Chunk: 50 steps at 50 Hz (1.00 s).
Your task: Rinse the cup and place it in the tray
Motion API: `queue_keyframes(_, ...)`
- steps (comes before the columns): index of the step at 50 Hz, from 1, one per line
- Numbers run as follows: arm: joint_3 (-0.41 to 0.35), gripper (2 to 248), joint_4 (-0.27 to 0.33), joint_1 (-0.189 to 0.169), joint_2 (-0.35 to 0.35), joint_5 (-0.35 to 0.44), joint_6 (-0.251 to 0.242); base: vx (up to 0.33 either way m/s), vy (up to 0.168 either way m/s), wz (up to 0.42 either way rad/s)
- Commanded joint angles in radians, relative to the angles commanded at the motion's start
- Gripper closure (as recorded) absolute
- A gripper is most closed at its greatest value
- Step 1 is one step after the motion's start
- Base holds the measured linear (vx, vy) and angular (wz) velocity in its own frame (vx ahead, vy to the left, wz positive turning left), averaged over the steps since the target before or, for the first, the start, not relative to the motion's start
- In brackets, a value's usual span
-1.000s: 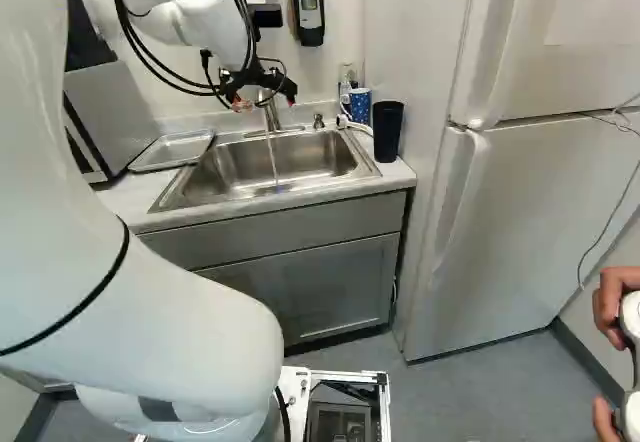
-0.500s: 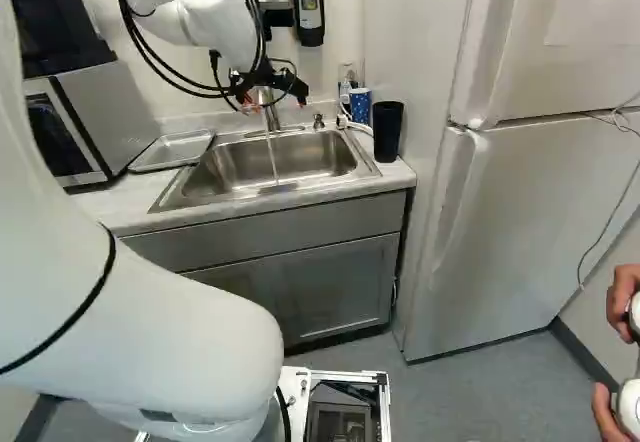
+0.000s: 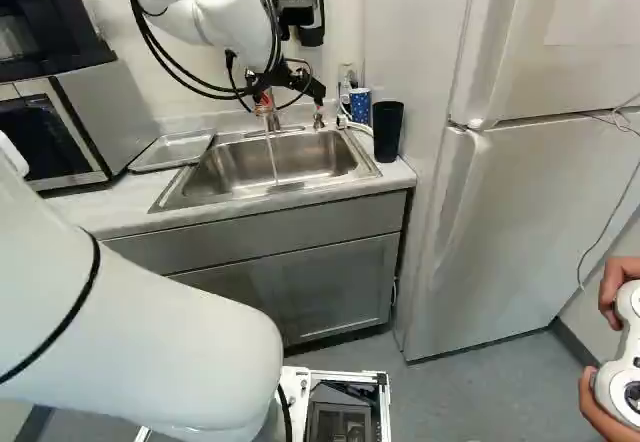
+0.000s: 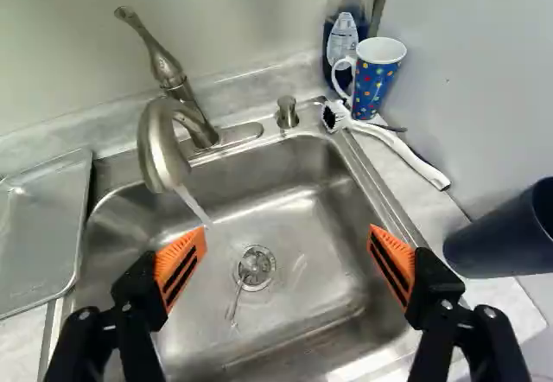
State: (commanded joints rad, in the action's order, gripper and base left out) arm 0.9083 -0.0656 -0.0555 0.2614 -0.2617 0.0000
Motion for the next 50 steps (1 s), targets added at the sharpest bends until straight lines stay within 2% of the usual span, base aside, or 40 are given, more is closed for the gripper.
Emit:
queue_keyframes(26, -0.030, 3, -0.041, -0.089, -0.007, 0.076, 0.000, 0.000, 0.000, 0.000)
queue_keyframes(50, -0.092, 3, -0.094, -0.098, 0.003, 0.171, 0.000, 0.000, 0.000, 0.000)
